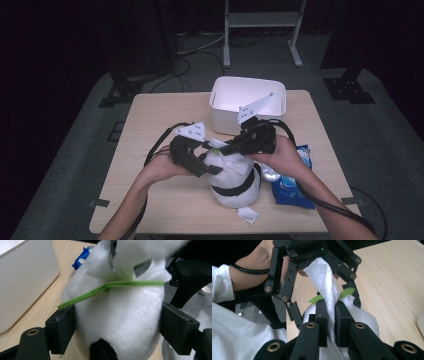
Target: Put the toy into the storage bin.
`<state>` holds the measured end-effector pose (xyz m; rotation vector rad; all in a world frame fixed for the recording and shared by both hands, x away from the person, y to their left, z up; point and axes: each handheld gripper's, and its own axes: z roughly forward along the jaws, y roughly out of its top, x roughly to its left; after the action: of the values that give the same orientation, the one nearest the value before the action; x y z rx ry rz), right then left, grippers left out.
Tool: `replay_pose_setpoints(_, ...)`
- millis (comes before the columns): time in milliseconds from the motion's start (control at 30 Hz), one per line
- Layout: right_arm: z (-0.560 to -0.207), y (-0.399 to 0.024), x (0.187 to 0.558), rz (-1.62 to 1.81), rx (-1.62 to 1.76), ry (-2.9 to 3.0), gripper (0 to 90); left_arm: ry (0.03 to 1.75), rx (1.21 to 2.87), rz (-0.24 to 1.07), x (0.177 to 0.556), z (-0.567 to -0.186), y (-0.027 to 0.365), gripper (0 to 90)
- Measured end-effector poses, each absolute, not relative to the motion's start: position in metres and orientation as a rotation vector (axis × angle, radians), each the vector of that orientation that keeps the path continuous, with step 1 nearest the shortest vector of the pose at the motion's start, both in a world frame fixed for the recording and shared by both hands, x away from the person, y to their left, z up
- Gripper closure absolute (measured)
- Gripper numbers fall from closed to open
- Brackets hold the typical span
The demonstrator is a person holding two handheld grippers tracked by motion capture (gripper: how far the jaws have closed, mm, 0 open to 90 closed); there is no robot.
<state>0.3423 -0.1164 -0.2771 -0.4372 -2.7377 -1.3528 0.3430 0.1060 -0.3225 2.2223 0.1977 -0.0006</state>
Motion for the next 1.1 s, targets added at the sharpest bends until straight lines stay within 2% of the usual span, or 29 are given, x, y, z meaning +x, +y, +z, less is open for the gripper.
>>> replay_pose_setpoints(433, -0.290, -0.174, 0.335, -1.393, -0.613, -2.734, 82.2, 0.213, 2.212, 0.006, 0.341, -0.325, 0.114, 19.3)
replay_pose_setpoints(767, -0.343, -0.239, 0.344, -1.276, -0.917, -2.718, 82.1, 0.213, 2.199, 0.014, 0.338, -0.327, 0.122, 19.0)
replay_pose_setpoints(1100, -0.381, -0.279, 0.344, -1.200, -1.112, -2.695, 80.9, 0.216, 2.193, 0.017, 0.337, -0.328, 0.124, 19.0)
